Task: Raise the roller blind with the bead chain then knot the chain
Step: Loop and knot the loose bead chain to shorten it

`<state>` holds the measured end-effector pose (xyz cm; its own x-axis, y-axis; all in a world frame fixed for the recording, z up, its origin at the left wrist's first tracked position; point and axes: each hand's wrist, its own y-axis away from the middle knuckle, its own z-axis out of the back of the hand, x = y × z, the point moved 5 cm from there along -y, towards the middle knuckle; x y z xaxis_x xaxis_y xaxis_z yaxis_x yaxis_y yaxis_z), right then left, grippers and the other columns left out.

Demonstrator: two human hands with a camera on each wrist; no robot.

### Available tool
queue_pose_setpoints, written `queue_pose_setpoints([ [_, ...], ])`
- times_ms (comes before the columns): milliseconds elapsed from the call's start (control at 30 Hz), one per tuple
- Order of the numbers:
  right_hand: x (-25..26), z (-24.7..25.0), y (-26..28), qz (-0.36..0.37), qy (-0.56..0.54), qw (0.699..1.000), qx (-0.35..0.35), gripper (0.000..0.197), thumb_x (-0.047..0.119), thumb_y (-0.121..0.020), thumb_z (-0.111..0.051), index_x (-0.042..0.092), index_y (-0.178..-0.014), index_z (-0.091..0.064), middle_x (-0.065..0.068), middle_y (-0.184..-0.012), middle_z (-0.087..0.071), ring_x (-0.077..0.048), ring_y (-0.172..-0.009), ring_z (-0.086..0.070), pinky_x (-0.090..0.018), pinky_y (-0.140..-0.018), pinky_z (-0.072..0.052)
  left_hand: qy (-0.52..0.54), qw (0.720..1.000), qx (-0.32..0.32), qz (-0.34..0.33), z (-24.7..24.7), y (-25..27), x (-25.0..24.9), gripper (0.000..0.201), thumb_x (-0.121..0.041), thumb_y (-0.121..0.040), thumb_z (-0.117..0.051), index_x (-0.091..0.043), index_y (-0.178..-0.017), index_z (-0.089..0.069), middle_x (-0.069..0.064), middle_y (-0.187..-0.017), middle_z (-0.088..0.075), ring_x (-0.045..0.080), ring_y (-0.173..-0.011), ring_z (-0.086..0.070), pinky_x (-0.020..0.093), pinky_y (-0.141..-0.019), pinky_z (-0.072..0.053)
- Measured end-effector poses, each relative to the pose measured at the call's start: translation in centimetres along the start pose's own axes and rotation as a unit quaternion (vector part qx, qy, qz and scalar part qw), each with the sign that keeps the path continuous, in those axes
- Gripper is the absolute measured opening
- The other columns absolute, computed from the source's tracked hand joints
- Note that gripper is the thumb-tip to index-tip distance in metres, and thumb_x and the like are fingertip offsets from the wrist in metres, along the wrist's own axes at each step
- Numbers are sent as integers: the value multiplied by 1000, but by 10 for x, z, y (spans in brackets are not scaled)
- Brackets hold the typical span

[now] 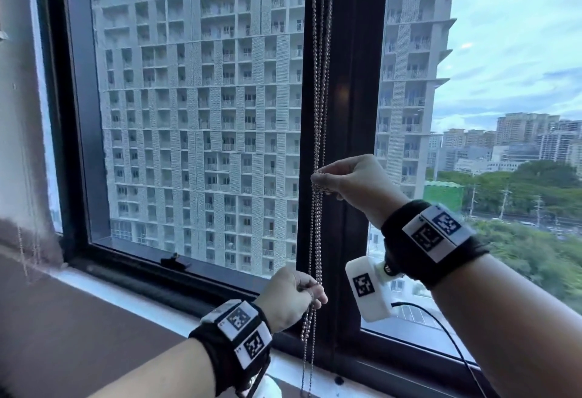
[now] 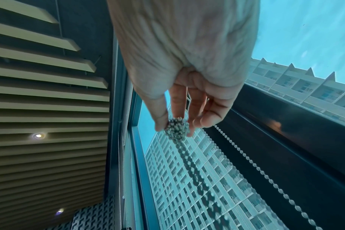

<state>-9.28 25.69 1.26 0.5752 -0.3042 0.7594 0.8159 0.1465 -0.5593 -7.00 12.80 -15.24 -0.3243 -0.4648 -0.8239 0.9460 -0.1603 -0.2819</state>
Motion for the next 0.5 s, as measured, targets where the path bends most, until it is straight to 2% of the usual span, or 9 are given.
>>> queue_pose_setpoints([
  [100, -2, -3, 3, 8, 3, 1000, -1, 19, 33, -80, -79, 15, -86, -79, 11, -64, -70, 6, -53, -60, -20, -65, -45, -6, 1000, -17, 6, -3, -3, 9, 31, -19, -91, -61, -27, -61, -67, -5, -65, -69, 3, -60, -61, 22, -68, -51],
  [133, -6, -3, 4, 8, 11, 1000, -4, 24, 35, -80, -79, 12, -85, -78, 11, -63, -68, 3, -52, -58, -21, -64, -45, -5, 1000, -21, 5, -4, -4, 11, 31, -20, -91, -61, -27, -61, -68, -5, -65, -70, 2, -60, -60, 23, -69, -51],
  [233, -18, -9, 7, 9, 27, 1000, -7, 40, 38, -79, -79, -2, -81, -71, -3, -62, -57, -13, -56, -47, -28, -59, -42, 3, 1000, -29, 8, -5, -8, 14, 31, -20, -91, -60, -25, -62, -69, -5, -65, -69, 4, -64, -64, 29, -77, -56],
  [300, -31, -13, 8, 1, 1, 1000, -26, 29, 30, -79, -80, 2, -82, -72, -3, -67, -67, -10, -53, -50, -25, -56, -42, 6, 999, -37, 13, -5, -11, 16, 29, -21, -92, -60, -23, -64, -70, -4, -66, -69, 7, -66, -64, 30, -77, -56],
  [367, -42, -18, 8, -8, -27, 999, -43, 17, 21, -80, -80, 8, -87, -73, -6, -76, -76, -4, -53, -55, -20, -52, -42, 4, 999, -40, 11, -6, -13, 14, 25, -22, -92, -59, -19, -71, -72, -5, -67, -68, -1, -57, -57, 21, -65, -51],
  [433, -52, -24, 9, -22, -40, 997, -57, 20, 17, -81, -79, 7, -95, -70, -11, -80, -77, -5, -55, -58, -17, -50, -41, 3, 999, -45, 8, -6, -15, 14, 21, -24, -92, -60, -19, -76, -73, -4, -70, -68, -3, -50, -51, 16, -56, -43],
  [467, -56, -25, 7, -24, -47, 997, -64, 18, 14, -82, -78, 6, -96, -69, -10, -79, -77, -5, -56, -62, -16, -52, -43, 6, 999, -49, 10, -6, -16, 14, 19, -25, -91, -61, -21, -77, -73, -1, -73, -70, -2, -54, -52, 20, -56, -47],
  [500, -58, -26, 7, -22, -50, 996, -68, 11, 10, -84, -76, 7, -92, -69, -8, -77, -77, -4, -60, -68, -16, -55, -46, 7, 999, -53, 9, -6, -18, 16, 17, -27, -90, -62, -25, -77, -74, 4, -76, -73, 4, -61, -56, 28, -64, -51],
])
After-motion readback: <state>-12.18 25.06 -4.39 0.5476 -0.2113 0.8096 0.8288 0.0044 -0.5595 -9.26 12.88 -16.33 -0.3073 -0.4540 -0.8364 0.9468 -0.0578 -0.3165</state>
